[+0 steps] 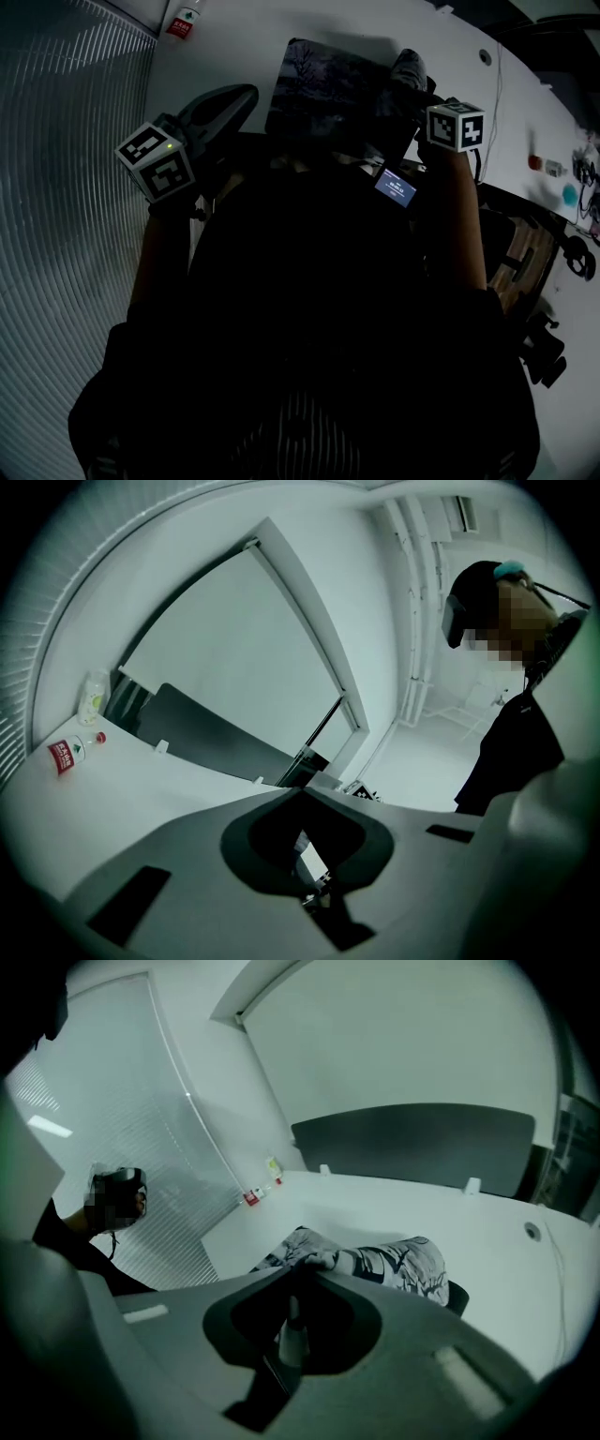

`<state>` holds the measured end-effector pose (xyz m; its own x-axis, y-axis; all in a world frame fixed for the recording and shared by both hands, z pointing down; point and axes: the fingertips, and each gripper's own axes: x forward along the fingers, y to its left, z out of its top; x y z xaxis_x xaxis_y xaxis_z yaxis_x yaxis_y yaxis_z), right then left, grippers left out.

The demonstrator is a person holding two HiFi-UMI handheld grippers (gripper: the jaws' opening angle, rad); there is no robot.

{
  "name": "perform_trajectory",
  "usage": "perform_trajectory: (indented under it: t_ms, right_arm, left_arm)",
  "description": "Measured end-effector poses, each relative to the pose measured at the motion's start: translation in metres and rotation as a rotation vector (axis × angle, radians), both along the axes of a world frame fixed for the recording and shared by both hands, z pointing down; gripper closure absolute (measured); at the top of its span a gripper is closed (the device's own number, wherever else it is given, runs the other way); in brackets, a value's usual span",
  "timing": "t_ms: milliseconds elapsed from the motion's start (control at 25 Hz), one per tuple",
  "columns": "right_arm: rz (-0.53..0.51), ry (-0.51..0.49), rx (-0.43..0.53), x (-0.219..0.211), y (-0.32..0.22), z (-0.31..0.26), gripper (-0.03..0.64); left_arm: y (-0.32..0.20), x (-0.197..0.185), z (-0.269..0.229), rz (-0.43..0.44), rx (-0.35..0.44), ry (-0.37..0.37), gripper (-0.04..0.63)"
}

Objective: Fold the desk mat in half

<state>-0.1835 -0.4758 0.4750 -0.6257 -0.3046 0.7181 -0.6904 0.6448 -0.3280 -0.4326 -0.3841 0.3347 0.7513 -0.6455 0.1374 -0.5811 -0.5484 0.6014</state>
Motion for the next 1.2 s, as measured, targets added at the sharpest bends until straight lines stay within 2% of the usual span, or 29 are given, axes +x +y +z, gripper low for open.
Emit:
perform_trajectory:
  t_ms: [240,360,480,640,720,800,1000,1120,1200]
  right_arm:
    - [-0.189,0.071,-0.148,-0.104,0.020,0.065,0.592]
    - [-0.261,0.064,-0.185,-0.151,0.037,0.092,0.569]
    - [-0.322,-0.041,-0.248,-0.194,0.057,0.096,0.480]
    - [-0.461,-0.184,-0.286,-0.238,0.091,0.055,0.482]
    - [-0.486,-0.259,-0.280,-0.246,0.095,0.028,0.499]
    - [-0.473,-0.349,-0.222,-0.246,0.086,-0.010,0.520]
    - [-0.398,-0.489,0.074,-0.209,0.053,-0.119,0.612]
    - [-0.339,-0.564,0.196,-0.187,0.046,-0.170,0.612]
    - [-0.314,-0.570,0.270,-0.178,0.050,-0.193,0.614]
  left_arm:
    - [-0.004,-0.024,0.005,-0.034,-0.009,0.018,0.588]
    - [-0.007,-0.031,0.008,-0.047,-0.013,0.030,0.588]
    - [-0.008,-0.039,0.014,-0.056,-0.023,0.035,0.588]
    - [-0.007,-0.051,0.019,-0.061,-0.040,0.033,0.588]
    - [-0.008,-0.055,0.019,-0.058,-0.037,0.036,0.588]
    - [-0.010,-0.053,0.016,-0.042,-0.023,0.024,0.588]
    - [-0.021,-0.034,0.005,0.038,0.011,-0.020,0.588]
    - [-0.031,-0.022,-0.007,0.058,0.019,-0.013,0.588]
    - [-0.034,-0.011,-0.020,0.074,0.042,0.003,0.588]
